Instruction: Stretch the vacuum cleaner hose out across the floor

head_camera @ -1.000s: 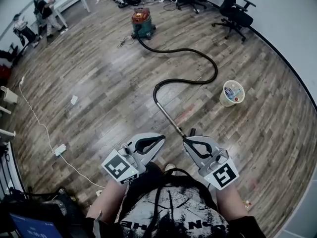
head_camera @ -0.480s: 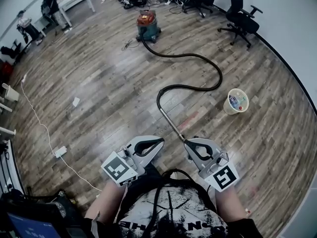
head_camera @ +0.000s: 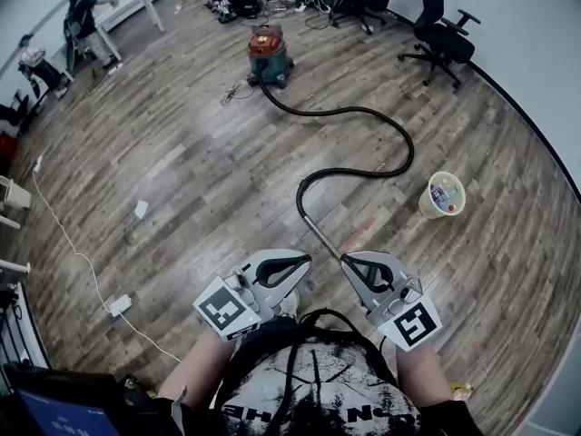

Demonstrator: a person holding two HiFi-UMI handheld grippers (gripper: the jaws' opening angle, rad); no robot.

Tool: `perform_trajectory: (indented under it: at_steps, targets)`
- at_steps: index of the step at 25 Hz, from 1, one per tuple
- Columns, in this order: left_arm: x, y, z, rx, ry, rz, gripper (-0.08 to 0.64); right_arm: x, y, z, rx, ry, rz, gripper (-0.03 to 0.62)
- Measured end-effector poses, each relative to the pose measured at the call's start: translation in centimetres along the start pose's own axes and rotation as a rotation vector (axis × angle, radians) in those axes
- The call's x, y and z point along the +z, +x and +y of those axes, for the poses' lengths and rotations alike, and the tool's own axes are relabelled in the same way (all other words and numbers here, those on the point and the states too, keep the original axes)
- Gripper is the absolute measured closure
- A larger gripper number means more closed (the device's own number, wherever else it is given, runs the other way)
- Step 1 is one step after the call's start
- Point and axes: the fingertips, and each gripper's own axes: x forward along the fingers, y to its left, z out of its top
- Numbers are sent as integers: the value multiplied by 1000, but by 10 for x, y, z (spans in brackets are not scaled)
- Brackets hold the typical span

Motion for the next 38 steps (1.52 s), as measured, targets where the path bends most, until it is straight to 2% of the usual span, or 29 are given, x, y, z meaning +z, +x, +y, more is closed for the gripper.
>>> perform_trajectory:
  at_steps: [8, 16, 19, 22, 25, 32, 38]
  targets:
    - [7, -16, 67, -86, 12, -1, 560, -8, 68, -16, -76, -9, 22, 587]
    - [2, -3, 96, -169, 10, -7, 560, -17, 79, -40, -170, -9, 44, 587]
    - [7, 16, 97, -195, 17, -31, 560, -21, 68, -56, -200, -6, 56, 588]
    - [5, 36, 98, -204, 0, 2, 560, -22, 56, -75, -216, -8, 64, 588]
    - [9, 58, 94, -212, 1, -1, 560, -23, 42, -90, -222, -6, 70, 588]
    - [15, 109, 69, -207, -9, 15, 560, -22, -6, -119, -214, 13, 68, 588]
    - [7, 137, 47, -181, -9, 29, 560, -34, -41, -128, -186, 27, 67, 588]
